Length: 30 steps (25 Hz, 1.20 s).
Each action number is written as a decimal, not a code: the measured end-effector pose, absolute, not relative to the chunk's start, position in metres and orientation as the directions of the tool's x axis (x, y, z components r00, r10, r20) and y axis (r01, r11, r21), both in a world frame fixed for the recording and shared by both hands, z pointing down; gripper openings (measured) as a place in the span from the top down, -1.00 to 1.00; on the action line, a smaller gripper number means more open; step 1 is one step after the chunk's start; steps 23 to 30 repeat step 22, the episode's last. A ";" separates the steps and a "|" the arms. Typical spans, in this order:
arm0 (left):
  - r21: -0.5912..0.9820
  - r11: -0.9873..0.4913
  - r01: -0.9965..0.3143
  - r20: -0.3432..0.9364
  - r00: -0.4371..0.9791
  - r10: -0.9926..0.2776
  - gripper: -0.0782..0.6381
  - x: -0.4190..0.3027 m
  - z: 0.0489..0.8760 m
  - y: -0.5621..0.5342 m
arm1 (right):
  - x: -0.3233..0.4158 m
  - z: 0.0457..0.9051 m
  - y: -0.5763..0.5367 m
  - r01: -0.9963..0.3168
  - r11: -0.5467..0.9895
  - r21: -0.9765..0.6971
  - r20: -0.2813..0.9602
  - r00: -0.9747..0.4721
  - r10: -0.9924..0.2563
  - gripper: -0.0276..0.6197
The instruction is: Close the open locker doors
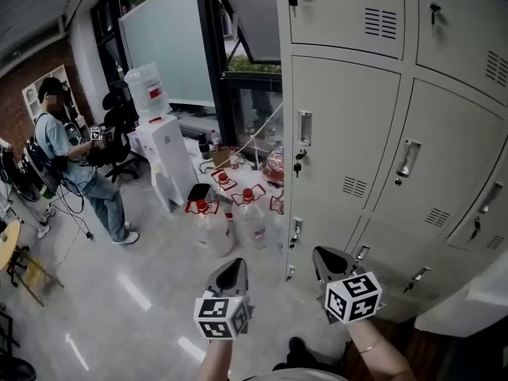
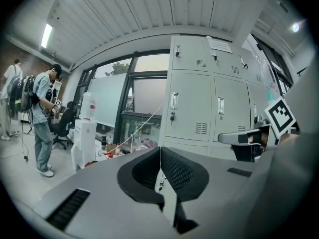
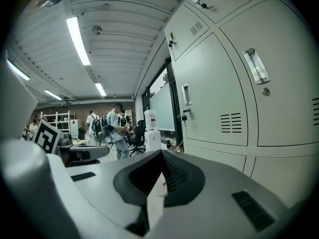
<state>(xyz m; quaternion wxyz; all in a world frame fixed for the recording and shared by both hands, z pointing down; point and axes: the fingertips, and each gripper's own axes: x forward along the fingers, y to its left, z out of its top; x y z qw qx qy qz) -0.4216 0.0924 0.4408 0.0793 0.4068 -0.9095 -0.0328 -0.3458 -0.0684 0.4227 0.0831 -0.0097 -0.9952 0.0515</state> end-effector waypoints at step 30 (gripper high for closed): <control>0.130 0.656 -0.743 0.119 -0.646 -0.754 0.72 -0.424 0.445 0.092 | -0.346 0.435 -0.064 0.006 0.994 -0.111 0.211 -0.977 0.030 0.91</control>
